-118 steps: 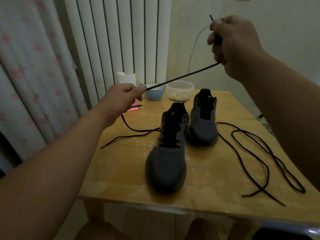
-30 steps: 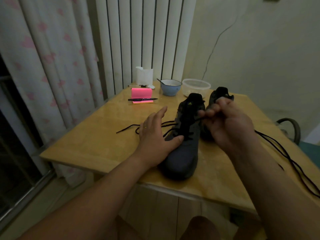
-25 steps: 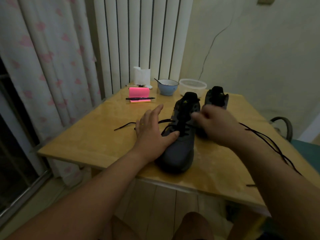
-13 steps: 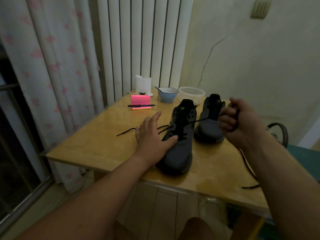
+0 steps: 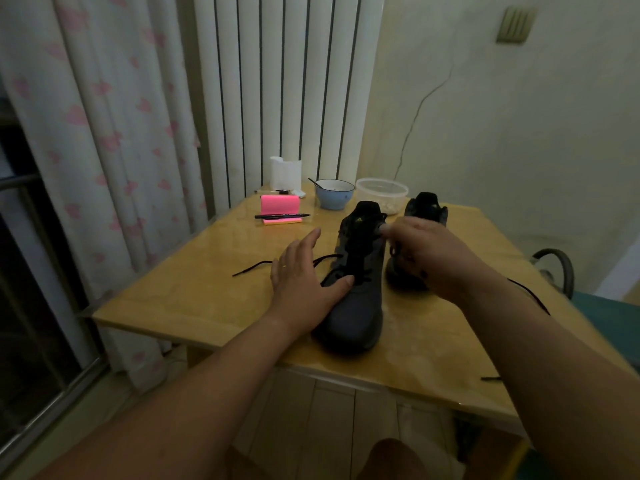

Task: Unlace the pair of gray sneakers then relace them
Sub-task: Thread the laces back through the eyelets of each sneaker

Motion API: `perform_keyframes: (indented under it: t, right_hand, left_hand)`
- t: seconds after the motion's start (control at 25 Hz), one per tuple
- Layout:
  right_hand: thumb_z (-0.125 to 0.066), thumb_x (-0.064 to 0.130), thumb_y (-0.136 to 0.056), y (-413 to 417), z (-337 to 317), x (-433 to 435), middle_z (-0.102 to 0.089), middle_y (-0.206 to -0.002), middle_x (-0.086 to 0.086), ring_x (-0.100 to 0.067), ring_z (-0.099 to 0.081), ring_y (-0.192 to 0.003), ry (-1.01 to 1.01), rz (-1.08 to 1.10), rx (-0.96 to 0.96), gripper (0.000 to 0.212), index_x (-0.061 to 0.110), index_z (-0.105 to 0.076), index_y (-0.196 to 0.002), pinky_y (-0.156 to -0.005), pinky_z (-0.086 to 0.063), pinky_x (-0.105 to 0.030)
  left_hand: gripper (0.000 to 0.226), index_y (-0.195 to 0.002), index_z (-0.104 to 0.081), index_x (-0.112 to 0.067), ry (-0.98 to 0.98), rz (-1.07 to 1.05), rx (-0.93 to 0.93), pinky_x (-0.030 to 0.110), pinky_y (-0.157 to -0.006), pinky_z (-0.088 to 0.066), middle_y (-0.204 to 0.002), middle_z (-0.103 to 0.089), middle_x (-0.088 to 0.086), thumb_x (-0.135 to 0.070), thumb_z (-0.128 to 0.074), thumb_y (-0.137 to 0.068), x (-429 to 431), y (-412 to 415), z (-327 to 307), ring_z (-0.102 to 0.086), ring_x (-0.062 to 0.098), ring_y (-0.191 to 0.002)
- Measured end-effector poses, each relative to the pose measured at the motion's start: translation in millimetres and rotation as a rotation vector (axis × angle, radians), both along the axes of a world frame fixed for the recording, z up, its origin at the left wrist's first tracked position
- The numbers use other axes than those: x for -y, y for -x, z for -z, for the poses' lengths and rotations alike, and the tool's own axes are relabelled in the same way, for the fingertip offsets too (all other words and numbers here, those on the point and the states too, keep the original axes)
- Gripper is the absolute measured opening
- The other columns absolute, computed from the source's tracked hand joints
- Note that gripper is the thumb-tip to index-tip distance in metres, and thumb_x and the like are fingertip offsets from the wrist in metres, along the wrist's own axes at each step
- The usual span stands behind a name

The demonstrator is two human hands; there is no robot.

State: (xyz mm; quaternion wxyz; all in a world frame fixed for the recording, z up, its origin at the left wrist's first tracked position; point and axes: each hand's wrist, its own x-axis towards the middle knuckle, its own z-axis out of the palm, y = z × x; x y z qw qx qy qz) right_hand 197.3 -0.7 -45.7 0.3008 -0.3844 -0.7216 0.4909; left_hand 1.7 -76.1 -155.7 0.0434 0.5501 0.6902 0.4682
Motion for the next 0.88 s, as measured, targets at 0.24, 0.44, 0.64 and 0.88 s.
perform_keyframes:
  t: [0.24, 0.44, 0.64, 0.88]
  right_hand:
    - [-0.057, 0.028, -0.103, -23.2, -10.1, -19.9, -0.048, -0.067, 0.003, -0.011, -0.034, -0.049, 0.159, 0.184, -0.606, 0.025, 0.018, -0.053, -0.081, -0.043, -0.026, -0.024]
    - [-0.065, 0.049, -0.098, -31.4, 10.2, -9.7, -0.069, -0.082, -0.001, -0.021, -0.065, -0.076, -0.304, -0.066, 0.636, 0.032, 0.020, -0.074, -0.089, -0.065, -0.048, -0.031]
    - [-0.062, 0.026, -0.094, -47.4, 1.7, -22.3, -0.039, -0.062, 0.000, -0.013, -0.029, -0.048, 0.137, 0.163, -0.391, 0.029, 0.020, -0.053, -0.068, -0.047, -0.019, -0.028]
    - [-0.056, 0.026, -0.099, -55.5, 4.8, -13.6, -0.029, -0.056, 0.005, -0.016, -0.012, -0.055, 0.177, 0.118, -0.660, 0.046, 0.026, -0.051, -0.054, -0.049, -0.012, -0.030]
  left_hand:
    - [0.095, -0.159, -0.021, -0.038, 0.005, -0.013, 0.019, 0.058, -0.125, -0.016, -0.157, -0.037, -0.004, -0.064, -0.072, -0.083, -1.1, -0.8, -1.6, -0.029, 0.020, -0.150]
    - [0.094, -0.159, -0.023, -0.038, -0.008, -0.015, 0.038, 0.057, -0.125, -0.019, -0.154, -0.040, -0.006, -0.064, -0.073, -0.084, -0.4, -1.1, -1.6, -0.033, 0.017, -0.146]
    - [0.093, -0.159, -0.022, -0.039, -0.001, -0.003, 0.060, 0.056, -0.124, -0.021, -0.150, -0.042, -0.008, -0.060, -0.074, -0.085, 0.4, -1.8, -3.5, -0.036, 0.014, -0.141]
    - [0.089, -0.159, -0.025, -0.037, 0.008, 0.007, 0.063, 0.053, -0.123, -0.024, -0.149, -0.044, -0.008, -0.058, -0.073, -0.087, 1.0, -2.7, -4.2, -0.038, 0.014, -0.139]
